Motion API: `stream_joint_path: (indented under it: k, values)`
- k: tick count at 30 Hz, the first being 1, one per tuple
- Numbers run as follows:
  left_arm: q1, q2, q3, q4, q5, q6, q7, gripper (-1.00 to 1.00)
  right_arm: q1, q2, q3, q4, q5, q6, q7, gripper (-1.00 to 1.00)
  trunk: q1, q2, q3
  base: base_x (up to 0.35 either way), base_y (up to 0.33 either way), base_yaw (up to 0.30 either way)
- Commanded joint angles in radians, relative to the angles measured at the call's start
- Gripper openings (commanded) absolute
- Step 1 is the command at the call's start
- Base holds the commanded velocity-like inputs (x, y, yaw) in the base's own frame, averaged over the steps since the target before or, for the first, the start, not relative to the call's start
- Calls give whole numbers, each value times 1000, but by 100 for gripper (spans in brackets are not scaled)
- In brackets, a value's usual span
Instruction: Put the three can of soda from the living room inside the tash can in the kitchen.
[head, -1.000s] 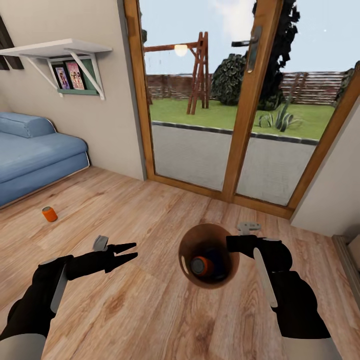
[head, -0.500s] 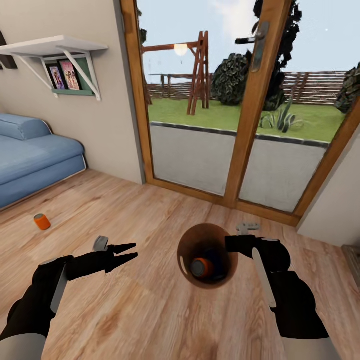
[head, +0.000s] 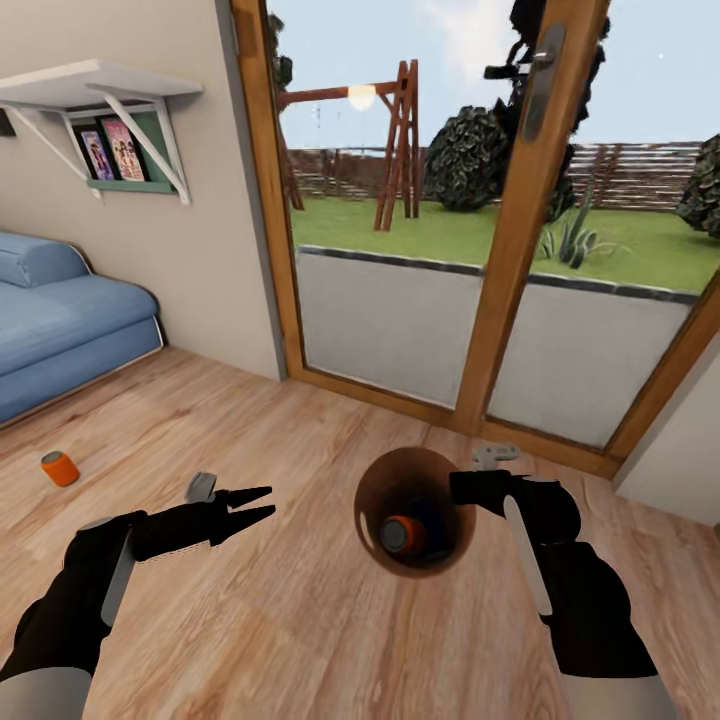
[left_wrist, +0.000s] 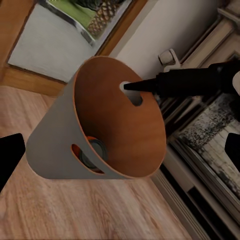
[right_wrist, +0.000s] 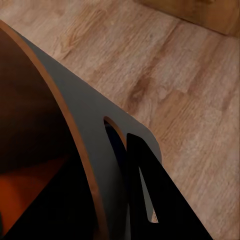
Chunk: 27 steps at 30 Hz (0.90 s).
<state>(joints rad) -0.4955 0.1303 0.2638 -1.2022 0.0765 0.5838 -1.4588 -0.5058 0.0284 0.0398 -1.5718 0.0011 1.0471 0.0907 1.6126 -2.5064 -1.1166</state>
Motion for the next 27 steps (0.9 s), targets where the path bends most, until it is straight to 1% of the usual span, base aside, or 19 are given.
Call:
stream_joint_path:
  k: [1,4,7,27]
  values:
    - [0,0,0,0,0,0,0,100,0,0,0,-1,-16,0,1,-100,0,0,0,338,0,0]
    - [0,0,0,1,0,0,0,100,0,0,0,-1,-16,0,2,-100,0,0,0,338,0,6]
    - [0,0,1,1,1,1,-1,100,0,-2,0,-1,-17,0,3,-100,0,0,0,338,0,157]
    - [0,0,2,1,2,1,0,100,0,-5,0,-1,-18,0,3,-100,0,0,0,338,0,252]
